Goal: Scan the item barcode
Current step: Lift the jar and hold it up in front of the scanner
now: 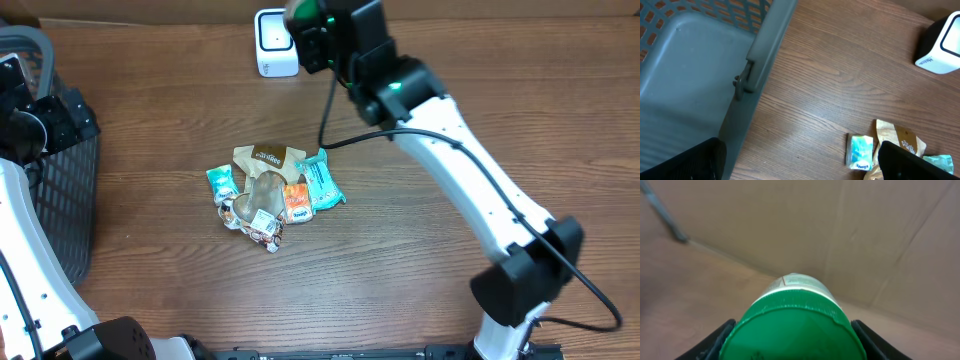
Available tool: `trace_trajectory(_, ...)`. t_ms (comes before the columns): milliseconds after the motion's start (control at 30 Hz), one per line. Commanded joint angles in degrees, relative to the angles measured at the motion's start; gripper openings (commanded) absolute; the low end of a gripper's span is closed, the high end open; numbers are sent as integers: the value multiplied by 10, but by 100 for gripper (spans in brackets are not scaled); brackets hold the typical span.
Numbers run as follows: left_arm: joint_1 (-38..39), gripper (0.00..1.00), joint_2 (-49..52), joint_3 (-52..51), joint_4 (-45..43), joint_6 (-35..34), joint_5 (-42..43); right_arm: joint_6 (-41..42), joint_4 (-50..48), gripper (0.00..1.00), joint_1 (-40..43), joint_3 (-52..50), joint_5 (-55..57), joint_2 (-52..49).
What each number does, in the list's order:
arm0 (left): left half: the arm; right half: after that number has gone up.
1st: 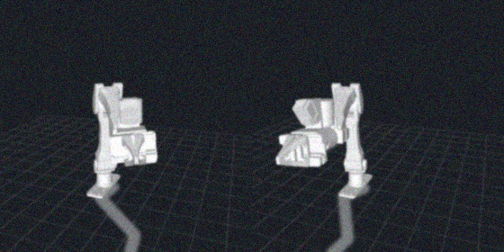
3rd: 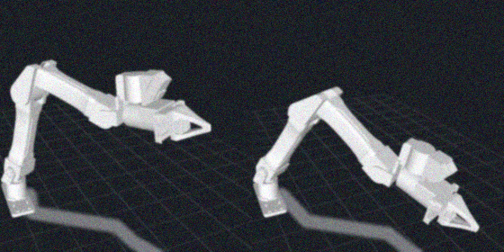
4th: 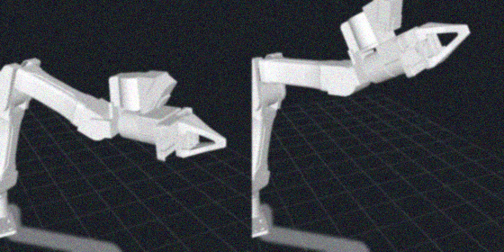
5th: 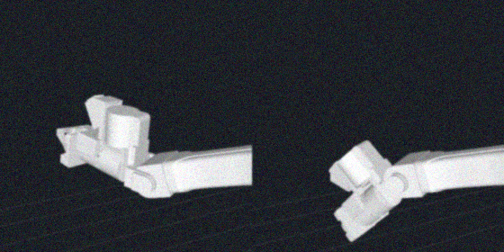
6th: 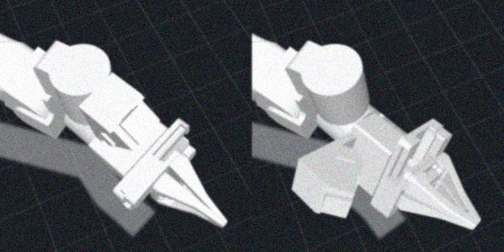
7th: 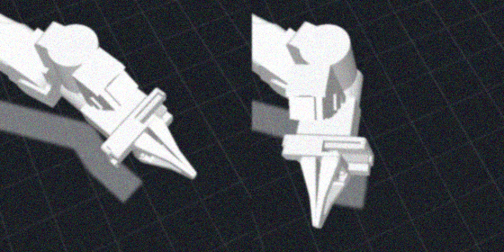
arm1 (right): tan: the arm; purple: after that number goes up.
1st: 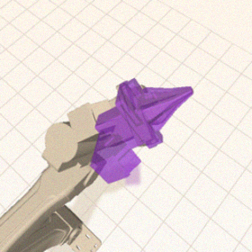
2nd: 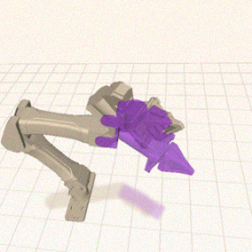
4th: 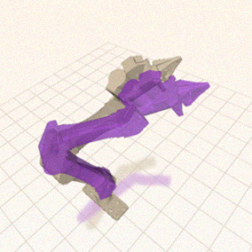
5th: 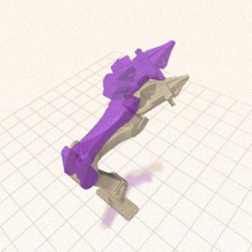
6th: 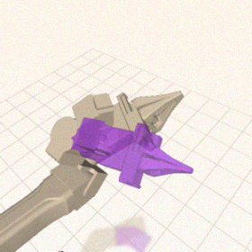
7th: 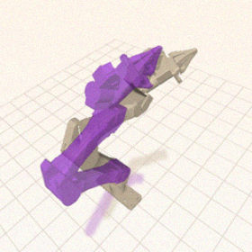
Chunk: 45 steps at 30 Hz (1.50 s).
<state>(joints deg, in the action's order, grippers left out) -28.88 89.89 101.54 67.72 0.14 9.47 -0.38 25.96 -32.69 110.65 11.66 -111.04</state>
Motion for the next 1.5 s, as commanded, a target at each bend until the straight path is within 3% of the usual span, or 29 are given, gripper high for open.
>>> trace_trajectory(0, 0, 99, -3, 12, 0, -5, 6, -112, -99, 15, 5, 8, 99, -68)
trace_trajectory(267, 0, 100, -3, 12, 0, -5, 6, -378, -336, 16, 5, 8, 39, -198)
trace_trajectory(500, 0, 100, -3, 12, 0, -5, 6, -593, -422, 15, 5, 8, -11, -266)
trace_trajectory(767, 0, 99, -3, 12, 0, -5, 6, -658, -451, 15, 12, 8, -19, -288)
trace_trajectory(1467, 0, 100, -3, 12, 0, -5, 6, -659, -397, 20, 14, 8, -54, -294)
